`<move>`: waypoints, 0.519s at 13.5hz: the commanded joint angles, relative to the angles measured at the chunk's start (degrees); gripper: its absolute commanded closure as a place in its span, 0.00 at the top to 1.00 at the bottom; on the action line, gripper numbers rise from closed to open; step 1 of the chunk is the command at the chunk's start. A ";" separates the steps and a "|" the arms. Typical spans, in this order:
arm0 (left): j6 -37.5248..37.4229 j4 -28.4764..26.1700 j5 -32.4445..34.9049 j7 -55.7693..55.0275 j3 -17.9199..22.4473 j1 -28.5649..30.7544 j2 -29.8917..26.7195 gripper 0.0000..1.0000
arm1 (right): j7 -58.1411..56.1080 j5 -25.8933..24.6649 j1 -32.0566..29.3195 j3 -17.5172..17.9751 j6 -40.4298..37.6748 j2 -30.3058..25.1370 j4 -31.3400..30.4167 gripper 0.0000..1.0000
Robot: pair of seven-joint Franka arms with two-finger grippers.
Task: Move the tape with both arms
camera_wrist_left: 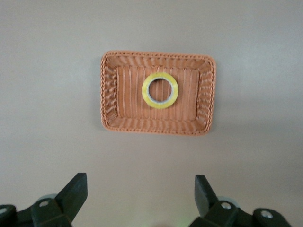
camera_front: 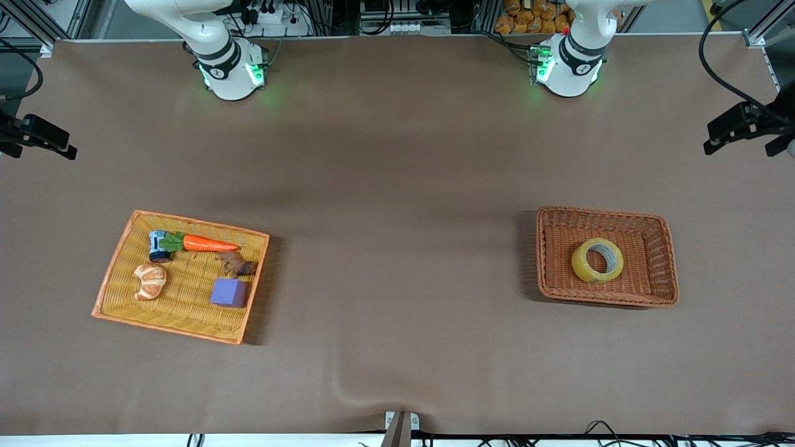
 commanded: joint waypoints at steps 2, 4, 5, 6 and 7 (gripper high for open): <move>-0.98 -0.21 0.82 -1.11 1.01 -1.24 -0.11 1.00 | -0.57 0.64 0.07 -0.18 -0.34 -0.73 0.10 1.00; -0.98 -0.20 1.70 -4.09 0.66 -2.46 -0.02 1.00 | -0.48 0.72 0.16 -0.18 -0.34 -0.73 0.10 1.00; -0.81 -0.47 1.79 -4.45 0.58 -2.73 0.07 1.00 | -0.48 0.72 0.16 -0.18 -0.25 -0.73 0.10 1.00; -0.63 -0.56 1.70 -4.54 0.57 -2.65 0.07 1.00 | -0.48 0.72 0.16 -0.18 -0.34 -0.73 0.10 1.00; -0.37 -0.64 1.70 -4.63 0.57 -2.65 0.07 1.00 | -0.48 0.72 0.16 -0.18 -0.25 -0.73 0.10 1.00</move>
